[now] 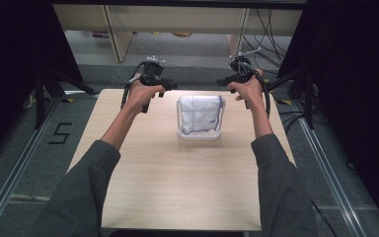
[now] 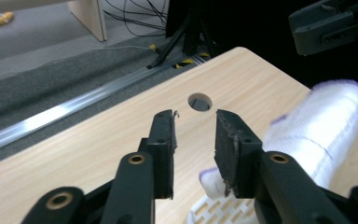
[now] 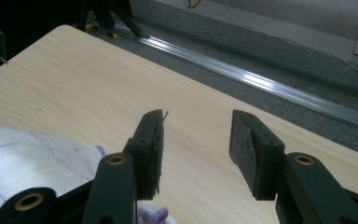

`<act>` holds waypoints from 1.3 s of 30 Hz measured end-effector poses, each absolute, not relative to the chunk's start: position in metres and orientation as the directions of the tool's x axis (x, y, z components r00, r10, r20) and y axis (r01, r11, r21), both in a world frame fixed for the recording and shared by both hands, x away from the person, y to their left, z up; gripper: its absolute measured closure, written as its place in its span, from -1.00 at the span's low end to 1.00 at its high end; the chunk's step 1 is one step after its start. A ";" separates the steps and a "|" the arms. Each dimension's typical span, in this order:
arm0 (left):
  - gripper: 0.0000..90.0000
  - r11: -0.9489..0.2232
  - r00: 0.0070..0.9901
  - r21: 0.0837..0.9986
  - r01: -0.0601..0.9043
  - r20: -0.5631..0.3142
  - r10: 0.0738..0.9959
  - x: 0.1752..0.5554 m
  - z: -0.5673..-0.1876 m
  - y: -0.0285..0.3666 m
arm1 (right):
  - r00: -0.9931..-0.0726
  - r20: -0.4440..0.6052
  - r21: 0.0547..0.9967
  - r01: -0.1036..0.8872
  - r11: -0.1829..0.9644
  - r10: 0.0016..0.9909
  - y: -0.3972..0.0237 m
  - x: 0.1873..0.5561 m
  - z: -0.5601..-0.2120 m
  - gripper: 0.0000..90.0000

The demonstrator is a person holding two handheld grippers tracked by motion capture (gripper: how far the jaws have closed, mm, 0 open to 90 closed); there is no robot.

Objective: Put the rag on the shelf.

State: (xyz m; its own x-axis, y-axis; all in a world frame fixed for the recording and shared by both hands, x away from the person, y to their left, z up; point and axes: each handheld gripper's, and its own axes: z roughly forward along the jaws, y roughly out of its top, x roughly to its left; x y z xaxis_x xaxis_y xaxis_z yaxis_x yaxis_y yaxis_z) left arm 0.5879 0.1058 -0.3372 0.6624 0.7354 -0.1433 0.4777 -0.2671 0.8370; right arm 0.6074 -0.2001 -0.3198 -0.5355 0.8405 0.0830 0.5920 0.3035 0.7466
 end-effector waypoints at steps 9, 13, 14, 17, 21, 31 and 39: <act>0.32 -0.252 0.665 0.838 0.484 -0.165 0.729 0.568 -0.335 0.114 | -0.553 0.102 0.765 0.575 0.290 0.827 -0.209 0.585 -0.318 0.20; 0.22 -0.235 0.672 0.850 0.472 -0.174 0.720 0.556 -0.330 0.121 | -0.560 0.105 0.760 0.578 0.296 0.822 -0.214 0.575 -0.315 0.19; 0.18 -0.234 0.674 0.851 0.469 -0.174 0.718 0.553 -0.329 0.122 | -0.556 0.110 0.765 0.577 0.288 0.824 -0.213 0.571 -0.315 0.18; 0.04 -0.236 0.680 0.850 0.472 -0.180 0.710 0.542 -0.328 0.126 | -0.573 0.115 0.765 0.572 0.296 0.811 -0.214 0.562 -0.315 0.14; -0.05 -0.255 0.694 0.844 0.472 -0.177 0.698 0.525 -0.330 0.129 | -0.589 0.100 0.770 0.556 0.312 0.802 -0.215 0.550 -0.315 0.08; -0.17 -0.266 0.735 0.851 0.452 -0.187 0.651 0.489 -0.344 0.129 | -0.632 0.114 0.807 0.509 0.300 0.766 -0.219 0.518 -0.313 -0.06; -0.25 -0.283 0.746 0.850 0.445 -0.176 0.643 0.471 -0.357 0.126 | -0.640 0.114 0.814 0.498 0.298 0.760 -0.219 0.498 -0.318 -0.11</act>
